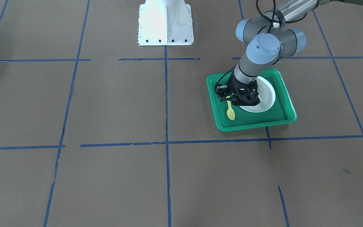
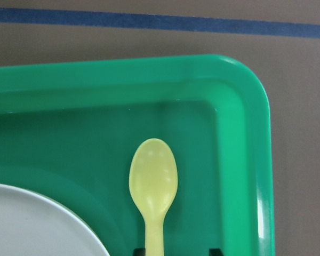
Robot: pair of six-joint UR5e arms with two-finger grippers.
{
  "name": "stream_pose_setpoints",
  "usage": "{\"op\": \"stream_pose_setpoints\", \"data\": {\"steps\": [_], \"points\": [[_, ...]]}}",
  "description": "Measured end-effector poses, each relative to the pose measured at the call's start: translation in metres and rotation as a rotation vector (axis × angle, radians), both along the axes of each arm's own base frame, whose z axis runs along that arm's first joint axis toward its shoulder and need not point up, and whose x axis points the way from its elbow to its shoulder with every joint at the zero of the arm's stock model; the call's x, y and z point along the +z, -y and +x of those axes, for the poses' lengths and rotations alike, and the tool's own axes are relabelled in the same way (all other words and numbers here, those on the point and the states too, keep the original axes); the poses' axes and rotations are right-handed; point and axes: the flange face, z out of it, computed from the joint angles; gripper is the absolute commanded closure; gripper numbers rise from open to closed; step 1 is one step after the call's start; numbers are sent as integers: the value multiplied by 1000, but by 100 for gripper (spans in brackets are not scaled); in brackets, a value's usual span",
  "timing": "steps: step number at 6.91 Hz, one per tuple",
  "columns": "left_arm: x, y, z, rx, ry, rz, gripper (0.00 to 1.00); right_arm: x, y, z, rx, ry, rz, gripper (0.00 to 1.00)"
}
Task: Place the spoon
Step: 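Open the left gripper and raise it away from the tray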
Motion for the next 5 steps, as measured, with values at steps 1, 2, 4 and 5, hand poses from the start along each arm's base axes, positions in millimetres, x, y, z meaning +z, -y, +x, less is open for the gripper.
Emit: {"op": "stream_pose_setpoints", "data": {"steps": [1,2,4,5], "points": [[-14,5,-21,-15,-6,21,0,0,0,0,0,0,0,0],[-28,16,-50,-33,-7,60,0,0,0,0,0,0,0,0],[-25,56,-128,-39,45,191,0,0,0,0,0,0,0,0],[-6,77,-175,-9,100,274,0,0,0,0,0,0,1,0]]}}
